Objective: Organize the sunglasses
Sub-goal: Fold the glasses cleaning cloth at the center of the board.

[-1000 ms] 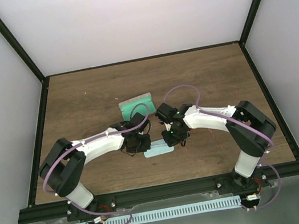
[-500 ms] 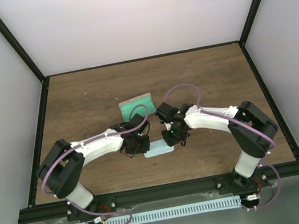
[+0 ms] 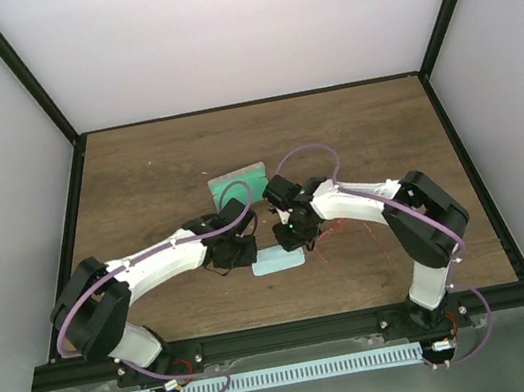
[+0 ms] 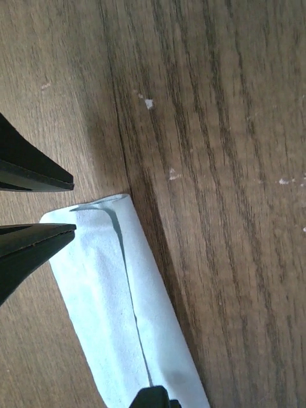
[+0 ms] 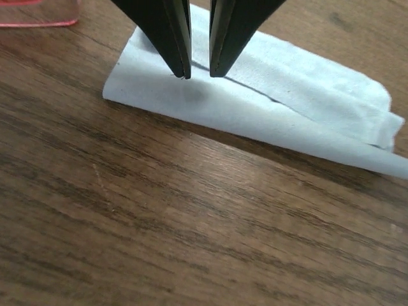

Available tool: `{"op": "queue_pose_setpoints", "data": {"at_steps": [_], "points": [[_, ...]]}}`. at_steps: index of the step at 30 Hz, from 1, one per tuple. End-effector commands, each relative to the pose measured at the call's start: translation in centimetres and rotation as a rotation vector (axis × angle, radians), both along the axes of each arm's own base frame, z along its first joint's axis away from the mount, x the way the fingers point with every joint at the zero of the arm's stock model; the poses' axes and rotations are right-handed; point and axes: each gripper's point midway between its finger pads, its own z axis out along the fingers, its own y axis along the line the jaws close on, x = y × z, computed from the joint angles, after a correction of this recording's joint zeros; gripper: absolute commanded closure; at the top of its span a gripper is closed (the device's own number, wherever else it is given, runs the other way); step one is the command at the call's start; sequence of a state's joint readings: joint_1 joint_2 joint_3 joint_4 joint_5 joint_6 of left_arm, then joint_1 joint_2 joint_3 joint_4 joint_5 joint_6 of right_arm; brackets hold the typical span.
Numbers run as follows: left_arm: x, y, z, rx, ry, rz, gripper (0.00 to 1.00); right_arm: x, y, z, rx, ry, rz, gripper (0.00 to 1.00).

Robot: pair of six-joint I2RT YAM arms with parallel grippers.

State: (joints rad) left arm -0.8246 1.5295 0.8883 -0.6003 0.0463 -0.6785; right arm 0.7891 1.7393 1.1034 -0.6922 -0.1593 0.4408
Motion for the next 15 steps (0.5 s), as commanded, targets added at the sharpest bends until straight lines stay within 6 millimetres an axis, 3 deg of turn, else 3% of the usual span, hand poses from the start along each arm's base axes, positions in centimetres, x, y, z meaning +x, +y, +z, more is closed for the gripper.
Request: {"op": "queue_pose_setpoints", "data": {"at_steps": [1, 15], "points": [[0.6, 0.6, 0.2, 0.025, -0.021, 0.033, 0.86, -0.1, 0.9, -0.6, 0.004, 0.019, 0.033, 0.91], [0.9, 0.4, -0.5, 0.040, -0.012, 0.033, 0.86, -2.3, 0.2, -0.5, -0.003, 0.046, 0.059, 0.92]]}}
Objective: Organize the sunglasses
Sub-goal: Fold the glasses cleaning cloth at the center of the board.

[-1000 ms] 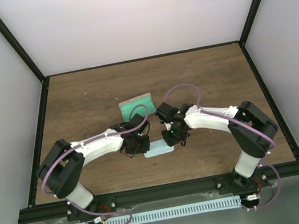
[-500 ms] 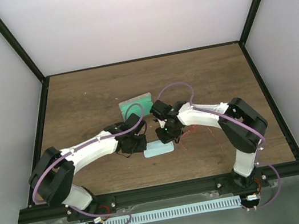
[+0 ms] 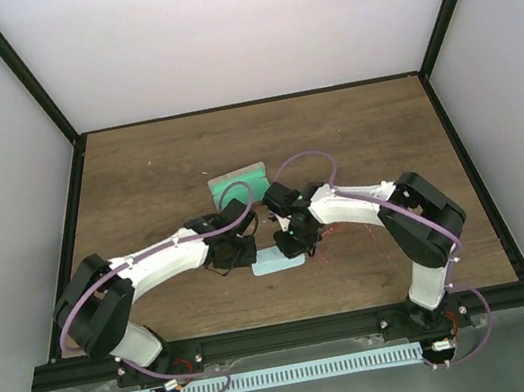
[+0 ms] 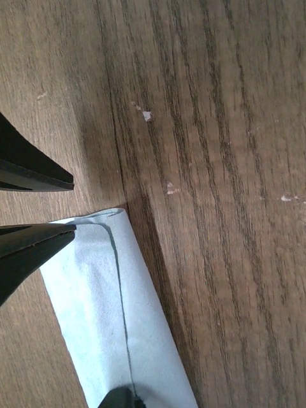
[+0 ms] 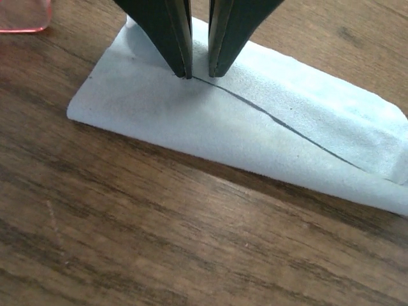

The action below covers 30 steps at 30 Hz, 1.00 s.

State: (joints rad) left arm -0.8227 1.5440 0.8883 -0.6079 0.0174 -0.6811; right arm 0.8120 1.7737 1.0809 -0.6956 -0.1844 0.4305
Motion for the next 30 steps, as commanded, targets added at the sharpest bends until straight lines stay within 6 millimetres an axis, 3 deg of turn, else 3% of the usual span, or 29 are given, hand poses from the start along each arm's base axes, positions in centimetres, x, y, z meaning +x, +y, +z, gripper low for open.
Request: {"op": "queue_pose_setpoints", "data": {"at_steps": [1, 11, 17, 24, 30], "points": [[0.7, -0.3, -0.1, 0.008, -0.006, 0.018, 0.86, -0.7, 0.1, 1.1, 0.022, -0.005, 0.022, 0.92], [0.8, -0.3, -0.6, 0.018, -0.004, 0.009, 0.86, -2.2, 0.7, 2.5, 0.078, 0.030, 0.080, 0.92], [1.8, -0.7, 0.6, -0.002, -0.048, 0.021, 0.86, -0.6, 0.1, 3.8, 0.043, -0.053, 0.043, 0.92], [1.9, -0.6, 0.9, 0.006, -0.048, 0.019, 0.86, 2.0, -1.2, 2.6, -0.021, -0.066, -0.029, 0.84], [1.5, 0.0, 0.6, 0.018, -0.043, 0.025, 0.86, 1.6, -1.4, 1.2, -0.028, -0.043, -0.009, 0.83]]}}
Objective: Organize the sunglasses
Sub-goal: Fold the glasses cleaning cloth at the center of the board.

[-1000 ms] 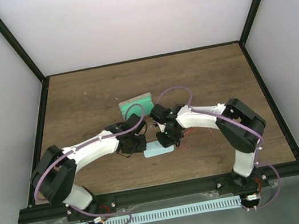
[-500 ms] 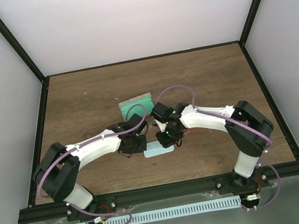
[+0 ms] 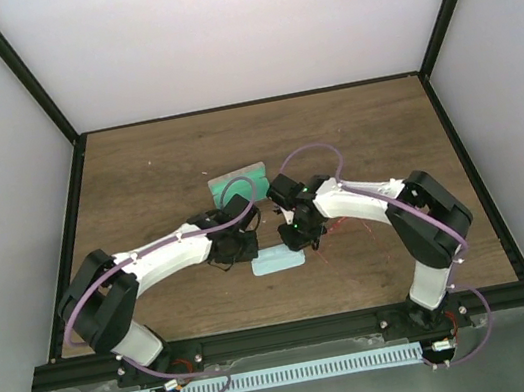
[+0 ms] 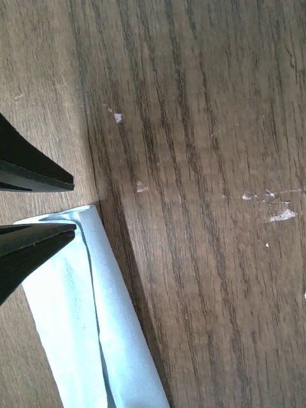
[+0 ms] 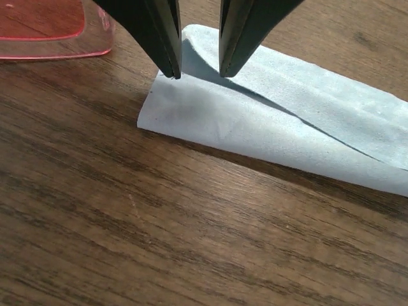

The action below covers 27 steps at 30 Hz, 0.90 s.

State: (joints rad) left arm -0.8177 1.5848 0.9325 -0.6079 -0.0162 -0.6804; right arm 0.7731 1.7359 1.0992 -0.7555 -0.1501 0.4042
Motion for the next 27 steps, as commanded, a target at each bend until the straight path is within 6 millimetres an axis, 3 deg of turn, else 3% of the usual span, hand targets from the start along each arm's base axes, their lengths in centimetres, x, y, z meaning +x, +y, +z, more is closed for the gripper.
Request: {"op": "queue_pose_setpoints", "data": {"at_steps": [1, 12, 27], "points": [[0.2, 0.4, 0.5, -0.002, -0.018, 0.012, 0.86, 0.3, 0.1, -0.4, -0.003, -0.009, 0.011, 0.83], [0.1, 0.5, 0.2, -0.002, -0.010, 0.017, 0.86, -1.4, -0.3, -1.0, 0.026, 0.041, 0.010, 0.86], [-0.1, 0.7, -0.4, 0.008, -0.004, 0.014, 0.86, -3.1, 1.1, 0.3, 0.075, 0.062, 0.058, 0.87]]}}
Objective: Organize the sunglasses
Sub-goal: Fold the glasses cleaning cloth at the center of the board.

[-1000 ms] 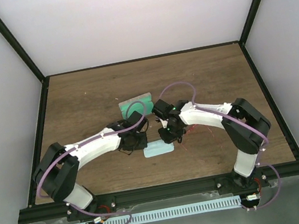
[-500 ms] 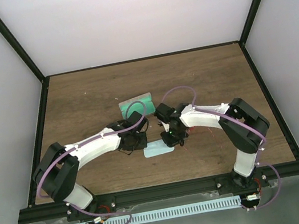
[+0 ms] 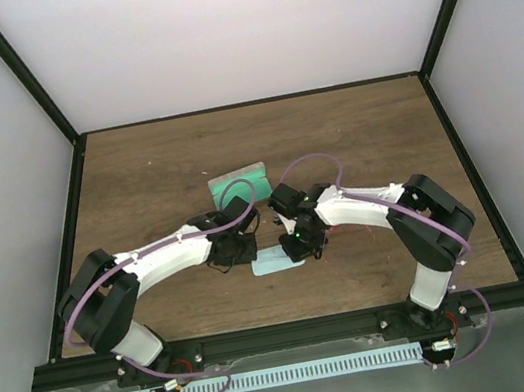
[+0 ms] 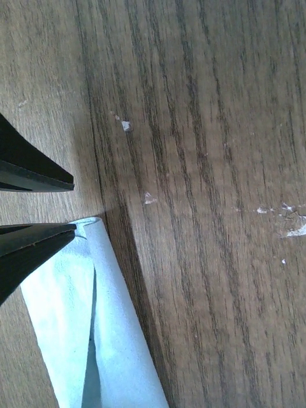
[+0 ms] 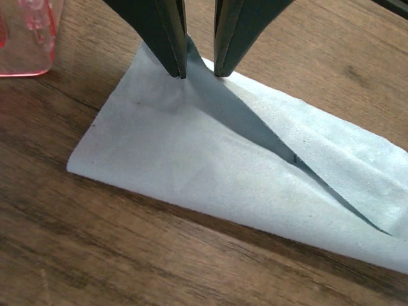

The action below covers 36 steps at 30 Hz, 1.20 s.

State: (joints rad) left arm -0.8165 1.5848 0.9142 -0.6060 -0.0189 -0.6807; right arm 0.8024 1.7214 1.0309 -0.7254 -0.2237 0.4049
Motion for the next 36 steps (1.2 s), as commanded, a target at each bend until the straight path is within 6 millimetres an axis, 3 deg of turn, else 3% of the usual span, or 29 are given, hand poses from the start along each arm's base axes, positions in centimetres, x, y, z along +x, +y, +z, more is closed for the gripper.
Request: {"op": "queue_pose_setpoints", "data": {"at_steps": [1, 13, 19, 24, 27, 31, 36], "points": [[0.2, 0.2, 0.2, -0.006, -0.014, 0.011, 0.86, -0.5, 0.8, 1.4, 0.046, -0.001, 0.022, 0.87], [0.4, 0.7, 0.4, 0.009, -0.033, 0.025, 0.87, -1.5, 0.8, 1.7, 0.067, 0.026, 0.065, 0.83], [2.2, 1.2, 3.4, -0.015, -0.135, 0.100, 0.87, -1.9, 0.5, 1.0, 0.053, 0.037, 0.078, 0.82], [3.4, 0.4, 5.1, -0.047, -0.181, 0.100, 0.87, -1.5, 0.4, 1.4, 0.048, 0.012, 0.068, 0.83], [3.3, -0.5, 4.2, -0.060, -0.144, 0.080, 0.87, -0.1, 0.1, 2.5, 0.023, -0.050, 0.030, 0.82], [2.4, -0.6, 2.5, -0.047, -0.074, 0.085, 0.80, 1.9, -0.8, 3.4, -0.001, -0.094, -0.064, 0.66], [1.4, 0.1, 1.3, -0.033, -0.034, 0.104, 0.67, 3.0, -1.3, 2.5, -0.007, -0.082, -0.121, 0.62]]}}
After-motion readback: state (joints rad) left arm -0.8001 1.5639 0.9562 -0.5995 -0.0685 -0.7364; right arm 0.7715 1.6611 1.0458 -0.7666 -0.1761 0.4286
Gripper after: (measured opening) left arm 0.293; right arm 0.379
